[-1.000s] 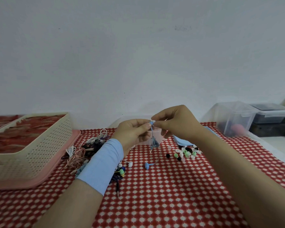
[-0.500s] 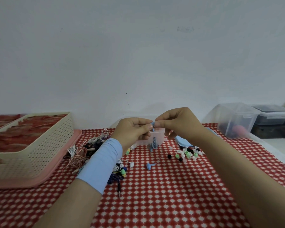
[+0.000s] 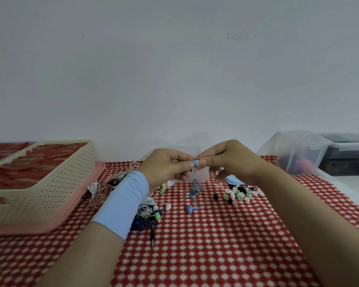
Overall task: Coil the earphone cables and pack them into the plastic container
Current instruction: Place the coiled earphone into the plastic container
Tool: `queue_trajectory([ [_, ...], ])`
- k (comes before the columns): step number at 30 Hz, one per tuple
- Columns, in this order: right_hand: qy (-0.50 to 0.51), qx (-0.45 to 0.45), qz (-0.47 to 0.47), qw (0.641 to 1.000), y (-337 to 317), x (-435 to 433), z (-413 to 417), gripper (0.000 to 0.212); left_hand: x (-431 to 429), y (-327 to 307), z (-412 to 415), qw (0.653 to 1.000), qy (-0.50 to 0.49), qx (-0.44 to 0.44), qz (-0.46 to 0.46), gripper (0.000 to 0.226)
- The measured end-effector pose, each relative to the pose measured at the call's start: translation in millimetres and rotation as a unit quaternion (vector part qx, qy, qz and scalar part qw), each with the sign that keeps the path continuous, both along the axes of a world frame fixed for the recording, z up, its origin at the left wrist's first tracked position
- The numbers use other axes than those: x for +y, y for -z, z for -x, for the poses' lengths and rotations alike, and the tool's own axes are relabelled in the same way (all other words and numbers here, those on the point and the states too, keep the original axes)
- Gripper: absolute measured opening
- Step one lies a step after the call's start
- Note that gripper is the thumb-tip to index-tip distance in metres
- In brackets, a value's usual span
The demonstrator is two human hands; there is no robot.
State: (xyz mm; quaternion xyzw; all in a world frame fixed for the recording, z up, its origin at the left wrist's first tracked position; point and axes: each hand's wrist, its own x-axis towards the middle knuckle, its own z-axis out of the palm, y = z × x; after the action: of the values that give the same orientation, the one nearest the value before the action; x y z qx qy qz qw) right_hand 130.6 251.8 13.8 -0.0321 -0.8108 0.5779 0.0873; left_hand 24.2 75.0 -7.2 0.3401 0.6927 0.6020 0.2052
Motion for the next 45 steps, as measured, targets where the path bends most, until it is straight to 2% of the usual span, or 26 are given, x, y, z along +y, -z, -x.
queue_trajectory([
  [10,-0.014,-0.038,0.026,0.999,5.7,4.5,2.2,0.008,4.3,6.4,-6.0,1.000,0.021,0.007,-0.009,0.014],
  [15,-0.021,0.028,0.022,0.999,9.0,3.1,3.1,0.007,4.3,8.0,-7.8,0.997,0.034,-0.057,-0.049,0.016],
  [20,0.012,0.093,-0.041,0.995,9.8,0.4,5.6,0.005,6.2,5.1,-9.2,0.996,-0.001,-0.060,-0.063,0.015],
  [24,0.061,0.145,-0.090,0.983,7.5,-6.7,11.0,0.009,10.2,1.7,-8.5,0.986,-0.033,-0.116,-0.119,0.013],
  [27,0.078,0.147,-0.153,0.974,6.3,-8.4,11.1,0.008,10.6,2.2,-6.5,0.982,-0.031,-0.148,-0.117,0.012],
  [34,0.069,0.131,-0.187,0.971,1.5,-7.1,9.3,0.002,7.4,3.2,-3.5,0.983,0.000,-0.165,-0.081,0.015],
  [39,0.065,0.129,-0.181,0.973,2.7,-7.1,8.8,0.003,4.6,3.1,-0.9,0.982,0.021,-0.176,-0.062,0.016],
  [45,0.032,0.125,-0.117,0.985,3.8,-6.7,8.7,0.008,1.2,1.2,-0.4,0.983,0.038,-0.176,-0.047,0.016],
])
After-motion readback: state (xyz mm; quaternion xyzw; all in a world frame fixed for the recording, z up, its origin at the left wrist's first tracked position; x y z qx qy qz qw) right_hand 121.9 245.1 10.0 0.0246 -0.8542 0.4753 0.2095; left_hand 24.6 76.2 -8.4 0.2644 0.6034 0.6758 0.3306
